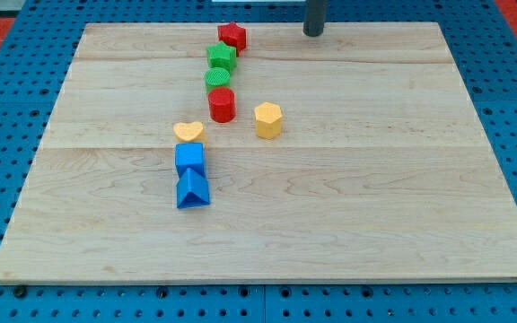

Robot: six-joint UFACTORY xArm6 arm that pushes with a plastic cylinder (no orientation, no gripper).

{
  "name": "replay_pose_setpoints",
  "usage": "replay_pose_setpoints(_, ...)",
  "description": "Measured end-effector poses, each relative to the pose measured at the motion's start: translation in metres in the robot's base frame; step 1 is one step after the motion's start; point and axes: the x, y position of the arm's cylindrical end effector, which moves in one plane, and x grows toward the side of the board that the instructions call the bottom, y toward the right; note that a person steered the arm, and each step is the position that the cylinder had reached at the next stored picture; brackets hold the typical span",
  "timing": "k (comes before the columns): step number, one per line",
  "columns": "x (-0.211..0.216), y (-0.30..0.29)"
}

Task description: Move your arm closer to the red star

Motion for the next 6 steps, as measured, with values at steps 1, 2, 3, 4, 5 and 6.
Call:
replay_pose_setpoints(1, -0.001, -0.011)
replay_pose_setpoints(2, 0.0, -0.04)
replay_pose_setpoints(3, 0.001, -0.064)
replay_pose_setpoints(4, 0.0, -0.082)
replay_pose_setpoints(5, 0.001, -0.105)
replay_pose_setpoints(6, 0.0, -0.142)
